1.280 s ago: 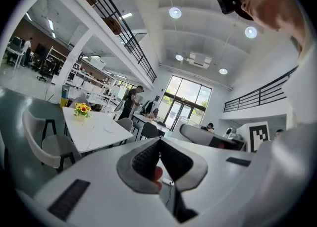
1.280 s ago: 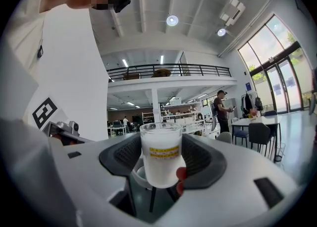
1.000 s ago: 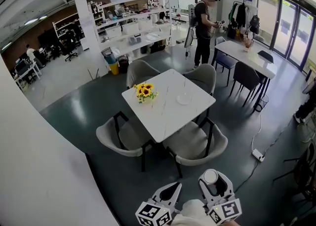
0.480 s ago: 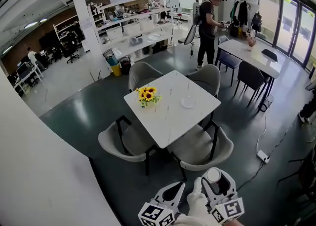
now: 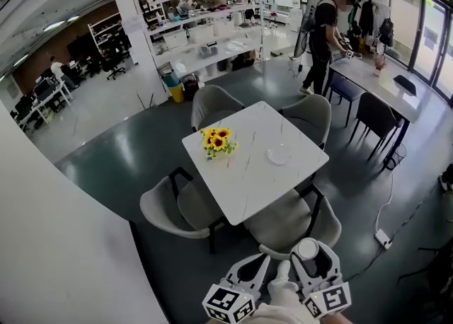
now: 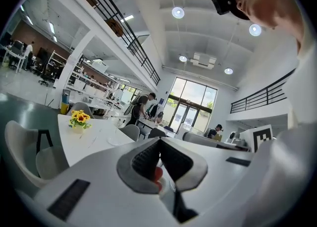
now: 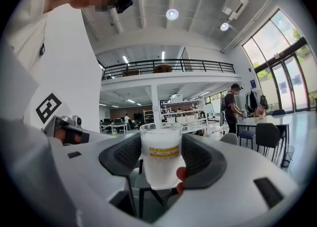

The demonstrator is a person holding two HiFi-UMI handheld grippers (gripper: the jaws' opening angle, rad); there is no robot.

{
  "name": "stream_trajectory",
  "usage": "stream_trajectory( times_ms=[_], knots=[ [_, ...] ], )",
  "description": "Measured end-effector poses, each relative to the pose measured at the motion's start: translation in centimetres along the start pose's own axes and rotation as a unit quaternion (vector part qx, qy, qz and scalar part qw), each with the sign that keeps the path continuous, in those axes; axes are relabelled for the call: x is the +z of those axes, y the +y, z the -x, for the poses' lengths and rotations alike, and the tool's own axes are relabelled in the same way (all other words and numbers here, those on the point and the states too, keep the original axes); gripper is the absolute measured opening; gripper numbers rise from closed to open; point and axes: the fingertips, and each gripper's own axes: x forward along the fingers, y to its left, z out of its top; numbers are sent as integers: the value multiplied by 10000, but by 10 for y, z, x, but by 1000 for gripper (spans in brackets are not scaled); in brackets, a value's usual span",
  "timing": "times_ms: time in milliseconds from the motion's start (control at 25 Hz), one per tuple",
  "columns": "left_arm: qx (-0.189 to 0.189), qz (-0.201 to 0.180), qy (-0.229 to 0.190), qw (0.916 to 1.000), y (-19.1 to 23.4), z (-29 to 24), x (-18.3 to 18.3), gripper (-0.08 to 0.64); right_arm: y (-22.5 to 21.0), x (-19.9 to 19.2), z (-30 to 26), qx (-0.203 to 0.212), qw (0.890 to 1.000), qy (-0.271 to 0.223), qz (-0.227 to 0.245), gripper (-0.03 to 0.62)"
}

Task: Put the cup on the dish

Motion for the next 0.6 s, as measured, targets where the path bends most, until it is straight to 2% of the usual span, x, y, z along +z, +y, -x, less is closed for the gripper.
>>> stream_trajectory(
  times_ms=[400, 600],
  knots=[
    [573, 16, -153, 9982, 37, -93, 36, 3, -67, 18, -87, 568, 9984, 22, -67, 253],
    [778, -8, -263, 9966, 41, -142, 57, 3, -106, 32, -117, 760, 9971, 22, -69, 253]
  ],
)
